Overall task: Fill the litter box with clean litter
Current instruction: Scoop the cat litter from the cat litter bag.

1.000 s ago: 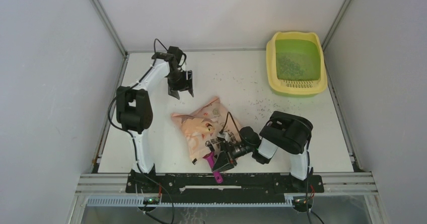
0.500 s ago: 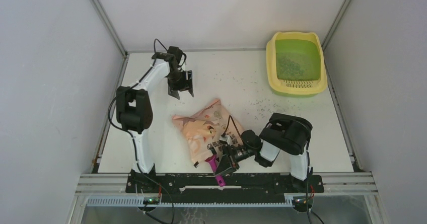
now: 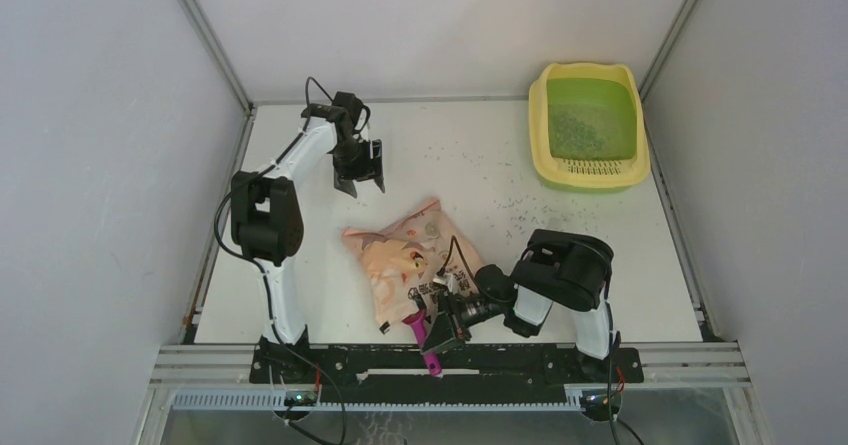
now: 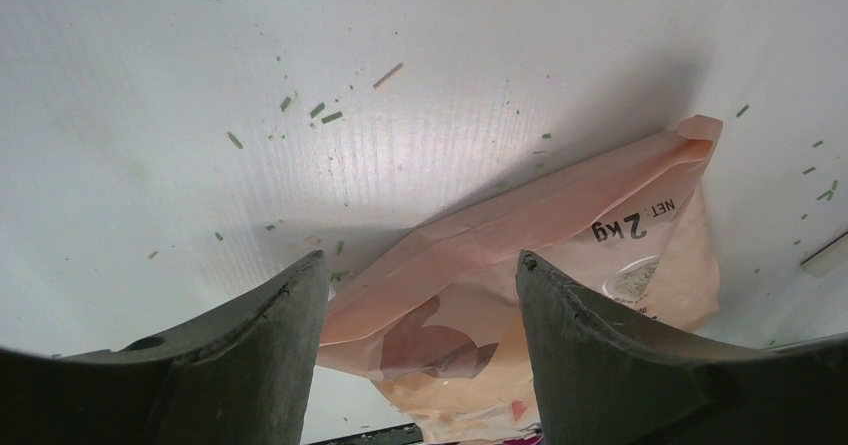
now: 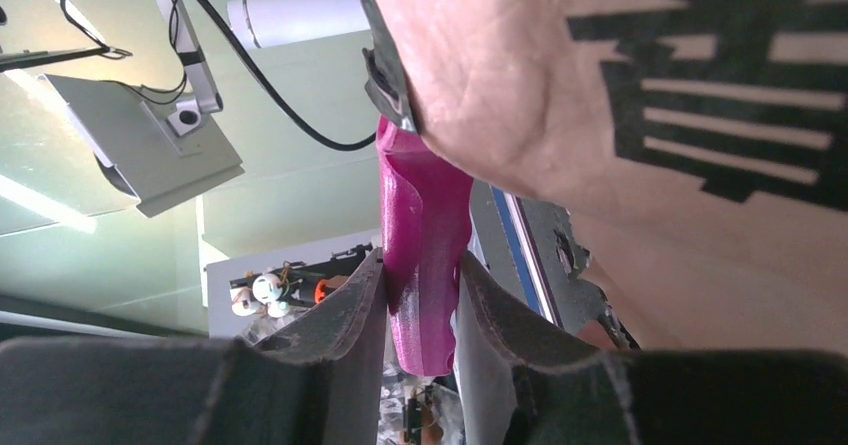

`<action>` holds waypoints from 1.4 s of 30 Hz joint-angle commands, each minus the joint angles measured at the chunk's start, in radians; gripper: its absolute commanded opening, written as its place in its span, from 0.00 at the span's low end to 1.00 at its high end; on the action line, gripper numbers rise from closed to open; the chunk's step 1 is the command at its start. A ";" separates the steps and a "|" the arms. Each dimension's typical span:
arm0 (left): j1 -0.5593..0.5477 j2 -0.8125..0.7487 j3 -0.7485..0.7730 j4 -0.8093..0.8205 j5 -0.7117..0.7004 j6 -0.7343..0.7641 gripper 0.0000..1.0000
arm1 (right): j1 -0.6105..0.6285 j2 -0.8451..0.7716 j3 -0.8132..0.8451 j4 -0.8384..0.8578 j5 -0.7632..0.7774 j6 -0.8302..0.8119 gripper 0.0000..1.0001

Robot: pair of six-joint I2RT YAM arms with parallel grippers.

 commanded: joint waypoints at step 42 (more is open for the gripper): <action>0.000 -0.098 -0.032 0.025 0.024 -0.018 0.73 | 0.205 -0.207 -0.190 0.072 0.026 0.037 0.10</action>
